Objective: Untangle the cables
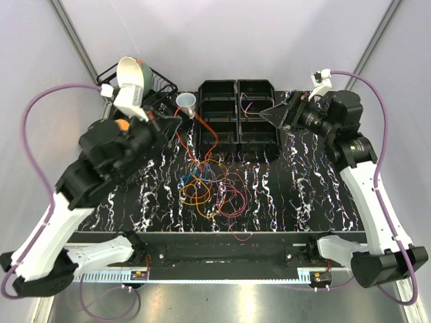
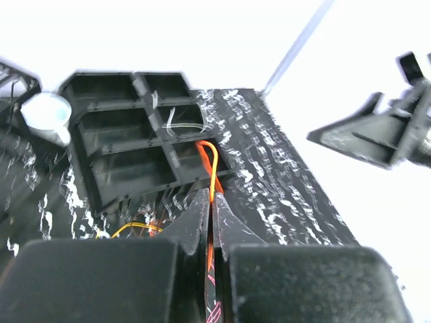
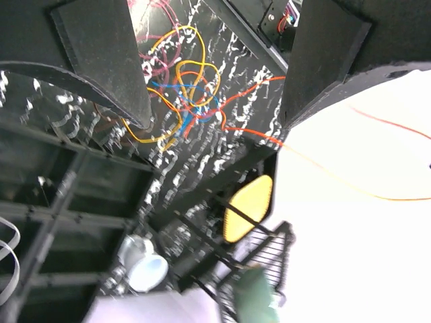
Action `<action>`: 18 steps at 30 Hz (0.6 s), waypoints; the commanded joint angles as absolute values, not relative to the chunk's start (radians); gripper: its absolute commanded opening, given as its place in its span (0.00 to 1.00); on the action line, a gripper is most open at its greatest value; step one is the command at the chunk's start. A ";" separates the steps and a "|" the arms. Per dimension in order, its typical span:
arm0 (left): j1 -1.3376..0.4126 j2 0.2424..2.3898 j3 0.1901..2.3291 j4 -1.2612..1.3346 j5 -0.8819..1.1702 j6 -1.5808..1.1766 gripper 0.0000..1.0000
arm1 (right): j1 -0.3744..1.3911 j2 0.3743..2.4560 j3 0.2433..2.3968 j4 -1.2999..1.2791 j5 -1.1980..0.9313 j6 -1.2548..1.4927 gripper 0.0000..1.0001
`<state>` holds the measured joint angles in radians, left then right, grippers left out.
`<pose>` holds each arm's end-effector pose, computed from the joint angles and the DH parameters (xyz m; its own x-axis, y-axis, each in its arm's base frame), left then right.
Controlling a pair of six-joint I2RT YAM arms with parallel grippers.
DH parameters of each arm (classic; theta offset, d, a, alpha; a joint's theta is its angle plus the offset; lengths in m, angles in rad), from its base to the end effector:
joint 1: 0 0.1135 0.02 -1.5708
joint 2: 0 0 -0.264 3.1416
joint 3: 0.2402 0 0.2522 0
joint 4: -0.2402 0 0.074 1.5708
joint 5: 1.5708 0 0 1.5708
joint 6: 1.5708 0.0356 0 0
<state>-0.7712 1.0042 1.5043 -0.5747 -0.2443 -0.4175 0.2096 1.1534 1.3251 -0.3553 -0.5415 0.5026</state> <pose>0.1299 -0.1142 0.4983 -0.2529 -0.3028 -0.9189 0.4384 0.8108 -0.3879 0.2376 0.0693 0.4367 -0.4811 0.3197 -0.8163 -0.5046 0.6604 0.5561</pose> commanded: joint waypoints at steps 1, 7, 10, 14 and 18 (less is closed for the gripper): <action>-0.770 0.942 1.424 -0.556 -0.059 -0.310 0.00 | 0.212 1.095 1.335 -0.248 -0.664 0.491 0.84; -0.770 0.850 1.250 -0.496 0.067 -0.311 0.00 | 0.212 1.074 1.169 0.083 -0.920 0.641 0.83; -0.770 0.810 1.203 -0.448 0.190 -0.311 0.00 | 0.216 1.081 1.125 0.211 -1.021 0.717 0.82; -0.769 0.790 1.198 -0.407 0.300 -0.316 0.00 | 0.270 1.114 1.100 0.415 -1.150 0.825 0.81; -0.770 0.805 1.193 -0.376 0.353 -0.336 0.00 | 0.351 1.158 1.155 0.289 -1.175 0.741 0.79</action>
<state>-0.7712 0.8158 1.1797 -0.4969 0.2268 -0.3325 0.2832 1.1316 1.0950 0.2485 -1.0615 0.7486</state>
